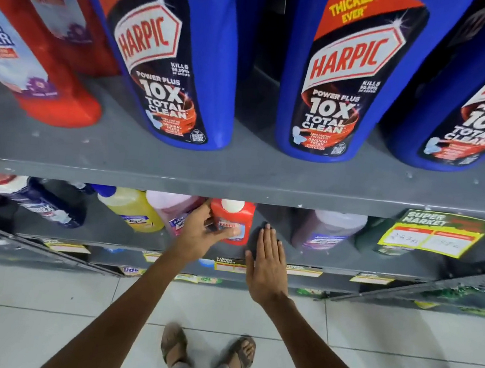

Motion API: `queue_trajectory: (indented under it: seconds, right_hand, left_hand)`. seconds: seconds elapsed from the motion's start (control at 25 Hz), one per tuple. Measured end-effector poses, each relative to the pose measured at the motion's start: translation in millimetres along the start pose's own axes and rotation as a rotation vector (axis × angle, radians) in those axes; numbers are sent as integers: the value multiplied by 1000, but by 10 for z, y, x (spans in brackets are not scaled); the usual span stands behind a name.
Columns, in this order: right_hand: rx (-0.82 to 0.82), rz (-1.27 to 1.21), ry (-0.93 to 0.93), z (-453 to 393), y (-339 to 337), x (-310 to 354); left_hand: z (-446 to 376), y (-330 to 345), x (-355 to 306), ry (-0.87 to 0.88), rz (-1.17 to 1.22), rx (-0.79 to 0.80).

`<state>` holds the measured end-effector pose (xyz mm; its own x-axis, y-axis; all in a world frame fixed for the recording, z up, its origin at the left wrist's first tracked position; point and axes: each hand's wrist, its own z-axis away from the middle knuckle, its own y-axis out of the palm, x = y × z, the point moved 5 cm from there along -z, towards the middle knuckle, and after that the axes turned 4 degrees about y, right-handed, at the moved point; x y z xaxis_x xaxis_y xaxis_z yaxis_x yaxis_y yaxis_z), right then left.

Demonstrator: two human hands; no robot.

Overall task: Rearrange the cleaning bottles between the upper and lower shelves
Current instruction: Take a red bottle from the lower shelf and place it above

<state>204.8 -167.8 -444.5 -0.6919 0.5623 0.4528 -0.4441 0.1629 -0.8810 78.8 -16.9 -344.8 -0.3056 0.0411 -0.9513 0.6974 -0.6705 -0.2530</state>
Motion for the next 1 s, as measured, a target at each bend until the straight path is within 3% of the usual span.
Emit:
queue_trajectory:
  seconds: [0.12,0.2,0.48,0.68,0.8,1.0]
  right_hand:
    - [-1,-94,-12,41,-139,117]
    - [-91,-149,-128,143,-297,294]
    - [-319,-469,-493,708,-1216,1677]
    - [-503,-522,-781,874,-1817,3042]
    - [-525,-442,-796,819,-1900,3609]
    - [-529,-263,-669,592,-1712,4135]
  left_hand:
    - [357,-145,-164,16,-26,3]
    - [687,-363,-257,-17,76,-38]
    - [1533,-1581,-1051,33,150,-146]
    - [1857,-2793,-1751,332,69,-270]
    - [1922,-3322,-2169,519,95,-327]
    - [1714,-3829,-2506,661,130,-352]
